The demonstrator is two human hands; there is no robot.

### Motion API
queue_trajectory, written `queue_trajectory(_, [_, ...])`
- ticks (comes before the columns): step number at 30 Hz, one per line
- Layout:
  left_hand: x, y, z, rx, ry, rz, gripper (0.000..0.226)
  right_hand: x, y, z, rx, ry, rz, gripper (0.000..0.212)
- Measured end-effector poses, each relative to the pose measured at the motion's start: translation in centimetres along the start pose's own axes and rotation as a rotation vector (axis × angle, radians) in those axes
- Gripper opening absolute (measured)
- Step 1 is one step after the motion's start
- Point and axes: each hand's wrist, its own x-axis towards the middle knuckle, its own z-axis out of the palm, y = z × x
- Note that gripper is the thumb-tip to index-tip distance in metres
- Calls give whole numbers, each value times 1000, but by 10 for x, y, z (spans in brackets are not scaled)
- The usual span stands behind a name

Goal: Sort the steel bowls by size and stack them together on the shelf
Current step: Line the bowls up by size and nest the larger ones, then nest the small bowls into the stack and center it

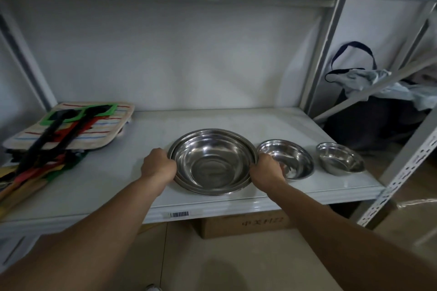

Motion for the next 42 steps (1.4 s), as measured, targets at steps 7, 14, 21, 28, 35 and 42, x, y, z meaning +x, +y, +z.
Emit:
queue_trajectory(7, [-4,-2,-1,47,-7,-22,29,1,3,0,26,-15,-42,23])
queue_trajectory(14, [-49,46,14,209,208,364,36,-9,29,-32,80,80,-20,38])
queue_trajectory(21, [-128,116,104,-127,-342,320,20,-3,107,-85,434,236,193,21])
queue_trajectory(28, [-141,127,174,-563,-404,-220,13,37,189,-106,628,388,478,26])
queue_trajectory(35, [-125,129,195,-612,-315,-264,19,63,208,-101,921,412,554,24])
queue_trajectory(42, [-120,135,201,-627,-294,-257,23,69,202,-105,973,420,580,20])
